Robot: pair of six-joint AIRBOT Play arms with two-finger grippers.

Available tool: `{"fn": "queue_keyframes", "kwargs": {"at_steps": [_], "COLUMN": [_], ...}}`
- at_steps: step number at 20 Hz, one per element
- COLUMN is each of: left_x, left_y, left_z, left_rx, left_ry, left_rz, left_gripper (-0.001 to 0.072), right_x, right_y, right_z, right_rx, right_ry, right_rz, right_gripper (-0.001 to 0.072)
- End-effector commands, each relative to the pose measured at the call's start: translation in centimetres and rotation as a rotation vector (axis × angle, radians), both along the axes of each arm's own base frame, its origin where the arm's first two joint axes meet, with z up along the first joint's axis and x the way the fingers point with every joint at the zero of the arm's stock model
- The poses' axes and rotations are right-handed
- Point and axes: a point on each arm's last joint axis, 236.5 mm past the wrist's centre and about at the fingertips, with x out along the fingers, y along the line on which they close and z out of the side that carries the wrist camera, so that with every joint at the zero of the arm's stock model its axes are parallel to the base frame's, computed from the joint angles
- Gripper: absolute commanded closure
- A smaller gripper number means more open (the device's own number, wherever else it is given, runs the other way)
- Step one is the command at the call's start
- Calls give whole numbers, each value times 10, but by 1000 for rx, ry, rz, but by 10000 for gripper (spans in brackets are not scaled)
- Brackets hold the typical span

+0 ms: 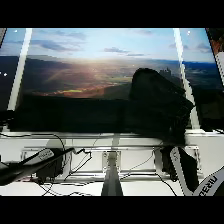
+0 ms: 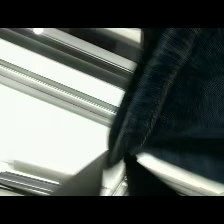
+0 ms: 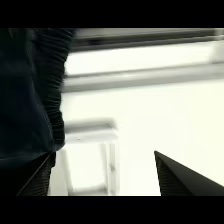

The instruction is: Fold the clothes and pants, and hang the long-sleeved shirts on hangers.

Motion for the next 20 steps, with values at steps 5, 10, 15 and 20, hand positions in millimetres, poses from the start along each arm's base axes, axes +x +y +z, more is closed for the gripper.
{"fn": "queue_keyframes", "kwargs": {"at_steps": [5,10,15,20], "left_x": [5,57,97,135], "left_y": [-4,-10,-48,-83], "left_z": [-12,17,25,26], "left_rx": [-22,74,80,93], "left_ry": [51,-74,-111,-180], "left_rz": [-29,21,-129,-280], "left_gripper": [95,96,96,97], "right_x": [152,239,299,337], "right_y": [69,193,280,282], "right_z": [27,1,-65,-99], "right_rx": [215,310,374,347], "right_ry": [-583,-594,-447,-317], "right_rz": [36,284,298,97], "right_gripper": [35,37,28,35]}}
